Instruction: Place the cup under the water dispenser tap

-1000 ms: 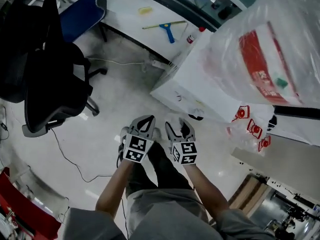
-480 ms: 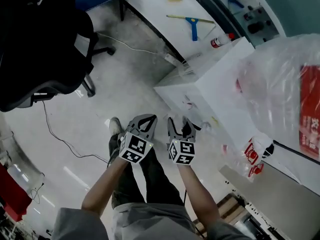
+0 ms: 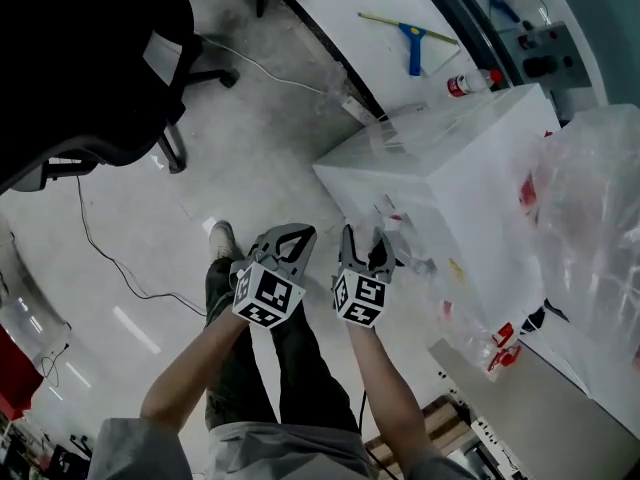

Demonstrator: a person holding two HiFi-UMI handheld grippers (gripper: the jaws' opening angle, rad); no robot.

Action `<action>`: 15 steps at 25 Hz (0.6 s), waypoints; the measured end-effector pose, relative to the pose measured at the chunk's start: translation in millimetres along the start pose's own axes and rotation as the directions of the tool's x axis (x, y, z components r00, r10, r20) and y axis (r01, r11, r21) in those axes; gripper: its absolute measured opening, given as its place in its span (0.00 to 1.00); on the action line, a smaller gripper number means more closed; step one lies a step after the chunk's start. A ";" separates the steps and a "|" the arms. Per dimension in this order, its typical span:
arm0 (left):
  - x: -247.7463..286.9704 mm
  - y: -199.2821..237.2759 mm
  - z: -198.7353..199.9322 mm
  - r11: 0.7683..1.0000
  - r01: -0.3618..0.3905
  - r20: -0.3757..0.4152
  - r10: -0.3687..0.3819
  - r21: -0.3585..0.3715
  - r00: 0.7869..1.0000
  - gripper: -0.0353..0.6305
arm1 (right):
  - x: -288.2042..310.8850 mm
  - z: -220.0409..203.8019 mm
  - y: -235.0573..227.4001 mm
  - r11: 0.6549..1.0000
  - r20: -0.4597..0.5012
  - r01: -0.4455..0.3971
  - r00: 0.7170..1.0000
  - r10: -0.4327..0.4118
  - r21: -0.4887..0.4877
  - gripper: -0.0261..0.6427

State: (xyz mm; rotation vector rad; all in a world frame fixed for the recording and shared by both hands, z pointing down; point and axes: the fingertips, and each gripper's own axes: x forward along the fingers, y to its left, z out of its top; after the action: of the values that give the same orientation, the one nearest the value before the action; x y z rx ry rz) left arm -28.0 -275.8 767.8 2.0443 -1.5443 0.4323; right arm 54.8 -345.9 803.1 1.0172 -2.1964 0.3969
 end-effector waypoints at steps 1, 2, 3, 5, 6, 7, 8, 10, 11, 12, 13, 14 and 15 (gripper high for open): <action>2.8 0.4 -2.8 1.000 0.003 0.002 -0.003 0.006 1.000 0.07 | 4.9 -4.3 -1.9 1.000 -0.002 0.016 1.000 -0.016 -0.007 0.42; 5.6 1.3 -5.2 1.000 0.004 0.005 -0.004 0.011 1.000 0.07 | 9.9 -8.9 -4.2 0.999 -0.004 0.036 0.999 -0.036 -0.015 0.42; 8.3 2.7 -7.2 1.000 0.005 0.007 -0.005 0.014 1.000 0.07 | 15.0 -13.8 -6.8 0.998 -0.007 0.058 0.998 -0.058 -0.022 0.42; 12.5 6.4 -11.2 1.000 0.000 0.010 0.000 0.016 1.000 0.07 | 24.6 -24.3 -12.4 0.994 -0.016 0.104 0.994 -0.104 -0.021 0.42; 14.1 8.7 -13.4 1.000 -0.005 0.009 0.005 0.015 1.000 0.07 | 29.3 -29.1 -14.9 0.992 -0.019 0.124 0.992 -0.124 -0.012 0.42; 15.4 10.8 -15.5 1.000 -0.011 0.008 0.010 0.013 1.000 0.07 | 33.9 -33.0 -16.9 0.990 -0.021 0.143 0.990 -0.143 0.001 0.42; 16.5 12.4 -17.6 1.000 -0.015 0.008 0.015 0.011 1.000 0.07 | 38.3 -36.3 -18.7 0.987 -0.021 0.160 0.987 -0.159 0.017 0.42; 18.2 14.0 -21.7 1.000 -0.022 0.007 0.022 0.009 1.000 0.07 | 45.9 -41.3 -21.5 0.980 -0.020 0.189 0.982 -0.188 0.056 0.42; 18.9 15.0 -24.3 1.000 -0.026 0.004 0.026 0.009 1.000 0.07 | 49.7 -43.2 -21.8 0.977 -0.019 0.200 0.980 -0.199 0.075 0.42; 19.5 16.7 -27.1 1.000 -0.031 0.002 0.031 0.006 1.000 0.07 | 53.7 -44.8 -21.4 0.973 -0.019 0.211 0.978 -0.210 0.092 0.42; 20.1 19.2 -29.9 0.999 -0.036 -0.001 0.036 0.001 0.999 0.07 | 58.0 -46.2 -20.4 0.969 -0.019 0.221 0.975 -0.221 0.109 0.42; 20.7 21.8 -32.3 0.999 -0.042 -0.001 0.042 -0.006 0.999 0.07 | 62.3 -47.2 -19.7 0.964 -0.019 0.233 0.972 -0.233 0.125 0.42; 21.4 23.9 -34.0 0.999 -0.047 0.000 0.047 -0.015 0.999 0.07 | 66.2 -47.9 -19.9 0.959 -0.020 0.247 0.969 -0.247 0.140 0.42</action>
State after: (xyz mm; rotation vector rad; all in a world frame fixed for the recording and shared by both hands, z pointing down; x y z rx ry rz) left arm -42.3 -277.2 812.3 2.0004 -1.5942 0.4375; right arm 60.5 -370.6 883.3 1.3503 -2.0286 0.4420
